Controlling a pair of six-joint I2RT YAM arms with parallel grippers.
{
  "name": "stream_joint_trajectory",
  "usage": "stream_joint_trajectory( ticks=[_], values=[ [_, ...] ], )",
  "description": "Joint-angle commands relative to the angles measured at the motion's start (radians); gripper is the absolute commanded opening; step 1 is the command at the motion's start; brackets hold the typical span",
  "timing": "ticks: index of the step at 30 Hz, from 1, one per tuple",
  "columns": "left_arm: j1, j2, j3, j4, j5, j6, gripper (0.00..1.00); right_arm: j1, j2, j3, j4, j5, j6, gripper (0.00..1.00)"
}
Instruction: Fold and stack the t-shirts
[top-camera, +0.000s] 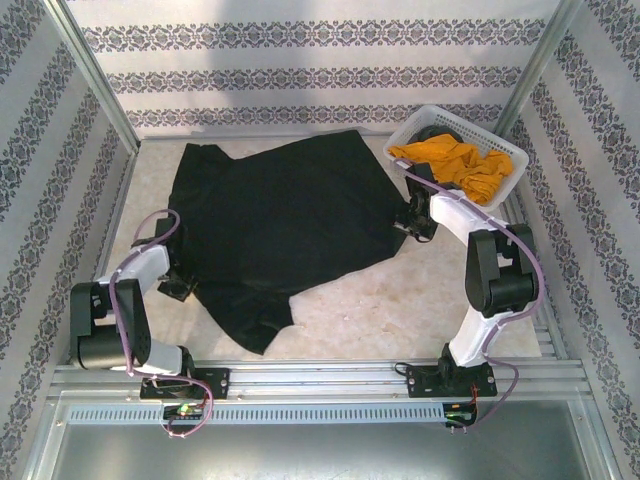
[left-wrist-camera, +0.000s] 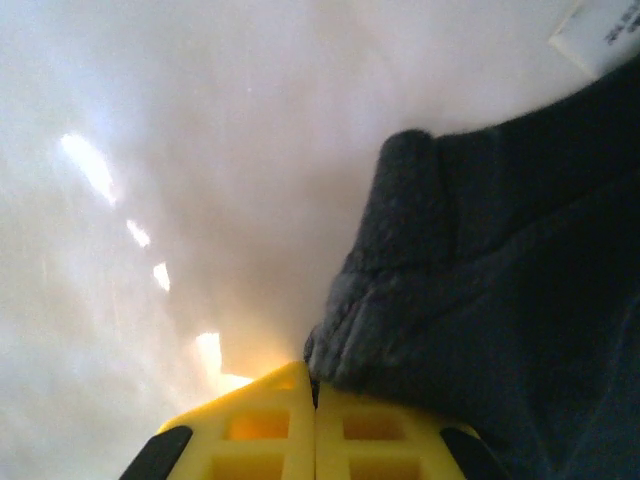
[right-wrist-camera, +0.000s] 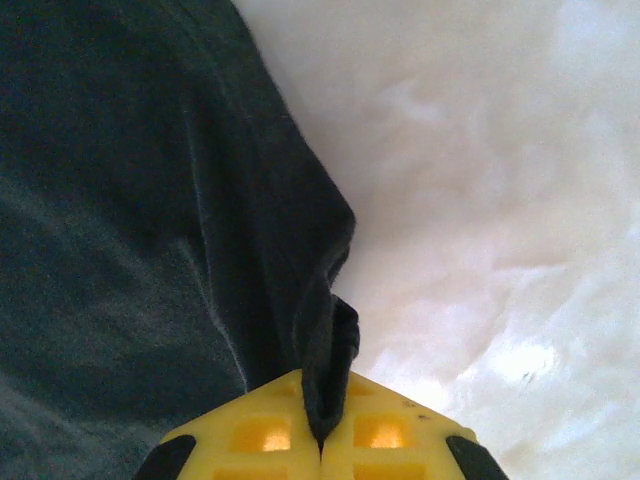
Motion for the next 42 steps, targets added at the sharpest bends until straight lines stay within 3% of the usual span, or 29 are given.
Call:
stream_joint_trajectory(
  ticks=[1, 6, 14, 20, 25, 28, 32, 33, 42],
  values=[
    [0.041, 0.030, 0.077, -0.001, -0.058, 0.161, 0.12, 0.034, -0.034, -0.032, -0.024, -0.049, 0.034, 0.00],
    [0.032, -0.062, 0.037, -0.087, -0.033, 0.155, 0.42, 0.039, -0.030, -0.032, -0.024, -0.055, 0.031, 0.00],
    [-0.028, -0.253, -0.143, -0.059, 0.076, 0.046, 0.52, 0.037, 0.011, 0.011, -0.028, -0.075, 0.011, 0.00],
    [-0.043, -0.245, -0.170, -0.045, 0.124, 0.028, 0.52, 0.039, 0.030, 0.019, -0.021, -0.083, 0.014, 0.00],
    [-0.048, -0.183, -0.191, 0.038, 0.150, 0.021, 0.45, 0.040, 0.030, 0.018, -0.020, -0.084, 0.015, 0.00],
    [-0.049, -0.139, -0.179, 0.065, 0.150, 0.030, 0.35, 0.042, 0.026, 0.009, -0.014, -0.086, 0.017, 0.00],
    [-0.048, -0.142, -0.115, 0.059, 0.111, 0.045, 0.04, 0.044, 0.010, 0.006, 0.014, -0.109, 0.009, 0.00],
    [-0.047, -0.150, -0.082, 0.053, 0.092, 0.047, 0.00, 0.049, 0.002, 0.013, 0.026, -0.117, 0.001, 0.00],
    [-0.035, -0.175, 0.223, 0.000, 0.027, 0.035, 0.00, 0.070, 0.032, 0.221, 0.010, -0.145, -0.060, 0.00]
  ],
)
